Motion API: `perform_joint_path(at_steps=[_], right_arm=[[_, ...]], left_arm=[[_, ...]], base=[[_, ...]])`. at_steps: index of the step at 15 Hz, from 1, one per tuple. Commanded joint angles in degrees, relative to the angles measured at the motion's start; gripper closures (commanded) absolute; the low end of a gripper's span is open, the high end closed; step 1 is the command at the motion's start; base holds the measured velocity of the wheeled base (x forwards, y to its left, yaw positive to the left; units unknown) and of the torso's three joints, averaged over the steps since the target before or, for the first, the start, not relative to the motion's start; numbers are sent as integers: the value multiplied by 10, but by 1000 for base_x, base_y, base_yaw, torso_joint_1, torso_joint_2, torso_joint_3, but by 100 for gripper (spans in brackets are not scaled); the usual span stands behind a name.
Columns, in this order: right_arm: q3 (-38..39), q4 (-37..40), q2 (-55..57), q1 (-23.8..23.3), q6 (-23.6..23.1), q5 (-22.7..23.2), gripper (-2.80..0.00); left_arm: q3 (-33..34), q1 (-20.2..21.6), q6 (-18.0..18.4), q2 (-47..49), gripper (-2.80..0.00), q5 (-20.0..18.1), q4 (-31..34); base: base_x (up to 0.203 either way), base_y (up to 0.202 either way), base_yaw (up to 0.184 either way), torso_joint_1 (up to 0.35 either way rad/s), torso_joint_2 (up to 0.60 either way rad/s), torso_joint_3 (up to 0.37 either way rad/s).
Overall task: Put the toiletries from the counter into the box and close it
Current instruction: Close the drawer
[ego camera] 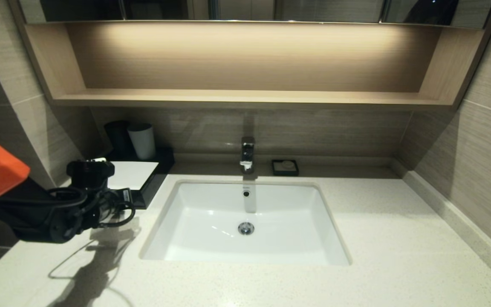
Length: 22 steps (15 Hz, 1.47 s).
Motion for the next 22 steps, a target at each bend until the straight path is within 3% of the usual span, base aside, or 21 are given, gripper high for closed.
perform_joint_path(at_steps=[1, 11, 17, 22], right_arm=[[1, 0, -1, 0, 0, 0, 0], [1, 0, -1, 0, 0, 0, 0], [1, 0, 0, 0, 0, 0, 0], [1, 0, -1, 1, 0, 0, 0]], left_arm=[[0, 0, -1, 7, 0, 1, -4], [24, 1, 6, -33, 0, 4, 2], [44, 1, 35, -73, 0, 4, 35], [43, 2, 37, -107, 0, 3, 46]], base=[[0, 0, 0, 0, 0, 0], [0, 0, 0, 0, 0, 0], [0, 0, 0, 0, 0, 0], [0, 0, 0, 0, 0, 0]])
